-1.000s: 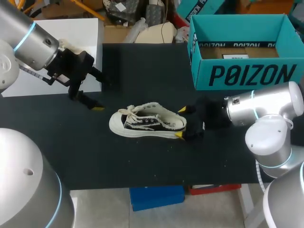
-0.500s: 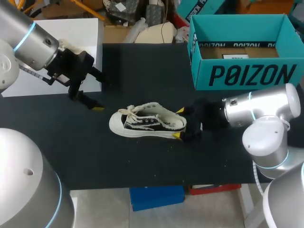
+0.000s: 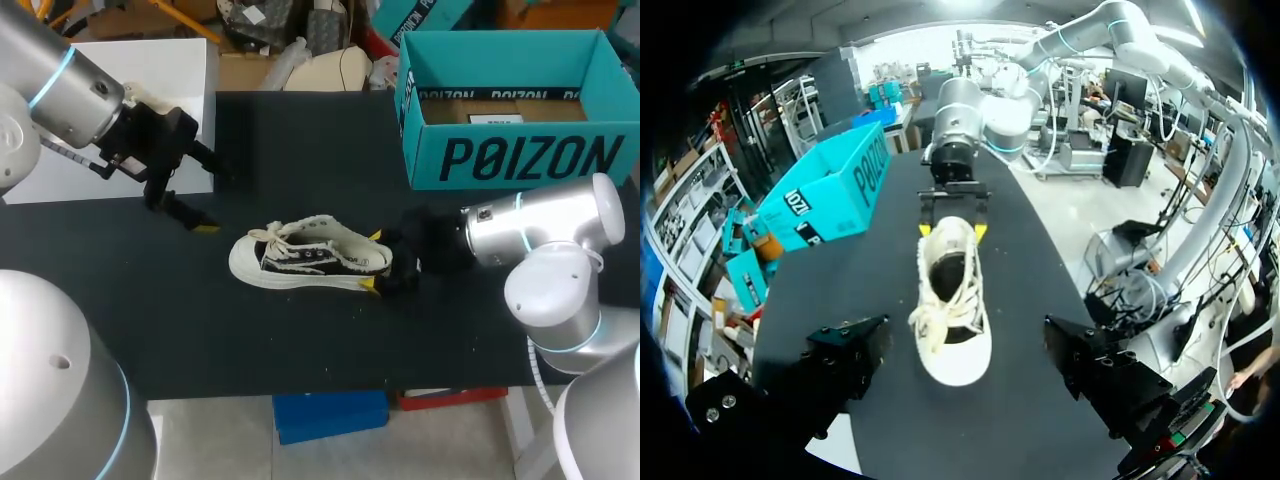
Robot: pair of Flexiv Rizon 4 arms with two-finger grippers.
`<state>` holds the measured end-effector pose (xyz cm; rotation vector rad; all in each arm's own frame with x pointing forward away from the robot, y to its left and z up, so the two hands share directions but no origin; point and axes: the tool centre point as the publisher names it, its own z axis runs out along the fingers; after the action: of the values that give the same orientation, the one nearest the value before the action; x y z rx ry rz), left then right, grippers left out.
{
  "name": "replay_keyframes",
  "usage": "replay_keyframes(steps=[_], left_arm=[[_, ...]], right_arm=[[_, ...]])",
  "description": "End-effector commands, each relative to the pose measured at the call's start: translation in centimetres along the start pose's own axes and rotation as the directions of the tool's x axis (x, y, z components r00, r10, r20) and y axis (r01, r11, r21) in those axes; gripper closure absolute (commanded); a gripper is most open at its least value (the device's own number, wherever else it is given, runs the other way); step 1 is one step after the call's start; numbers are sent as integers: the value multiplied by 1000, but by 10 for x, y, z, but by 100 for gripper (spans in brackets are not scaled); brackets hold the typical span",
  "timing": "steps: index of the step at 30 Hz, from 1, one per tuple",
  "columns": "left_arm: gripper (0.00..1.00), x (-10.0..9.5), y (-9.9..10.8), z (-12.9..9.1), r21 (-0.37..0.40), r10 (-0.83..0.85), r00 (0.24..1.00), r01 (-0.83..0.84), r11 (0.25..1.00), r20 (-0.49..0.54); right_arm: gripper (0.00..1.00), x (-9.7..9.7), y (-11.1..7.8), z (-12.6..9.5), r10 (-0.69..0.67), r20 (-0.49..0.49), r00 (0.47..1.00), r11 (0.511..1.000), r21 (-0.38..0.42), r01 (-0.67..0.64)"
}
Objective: Take the shoe out of the shoebox, open the shoe tongue, remove and reinsert the insole, then place the shoe into the shoebox
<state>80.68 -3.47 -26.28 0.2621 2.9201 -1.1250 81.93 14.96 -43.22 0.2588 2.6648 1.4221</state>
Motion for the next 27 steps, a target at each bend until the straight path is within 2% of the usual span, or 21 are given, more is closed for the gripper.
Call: replay_keyframes(steps=[1, 4, 5, 7, 10, 12, 15, 17, 27], left_arm=[[0, 0, 1, 2, 0, 2, 1000, -2, 1000, 4], [0, 0, 1, 2, 0, 2, 1000, -2, 1000, 4], [0, -2, -9, 3, -35, 20, 1000, -20, 999, 11], [0, -4, -25, 5, -48, 6, 1000, -4, 999, 28], [0, -7, -39, 11, -113, -120, 989, 130, 985, 92], [0, -5, -49, 19, -164, -202, 963, 232, 959, 177], [0, -1, -56, 30, -160, -288, 935, 323, 933, 205], [0, 4, -61, 35, -136, -297, 940, 320, 938, 167], [0, 4, -61, 35, -136, -297, 940, 320, 938, 167]], right_arm=[[100, -2, 2, 3, 2, -1, 1000, 1000, 8, -2], [100, -2, 2, 3, 2, -1, 1000, 1000, 8, -2], [100, -2, 2, 3, 2, -1, 1000, 1000, 8, -2], [100, -2, 2, 3, 2, -1, 1000, 1000, 8, -2], [100, -2, 2, 3, 2, -1, 1000, 1000, 8, -2], [100, -2, 2, 3, 2, -1, 1000, 1000, 8, -2], [100, -2, 2, 3, 2, -1, 1000, 1000, 8, -2], [100, -2, 2, 3, 2, -1, 1000, 1000, 8, -2], [100, -2, 2, 3, 2, -1, 1000, 1000, 8, -2]])
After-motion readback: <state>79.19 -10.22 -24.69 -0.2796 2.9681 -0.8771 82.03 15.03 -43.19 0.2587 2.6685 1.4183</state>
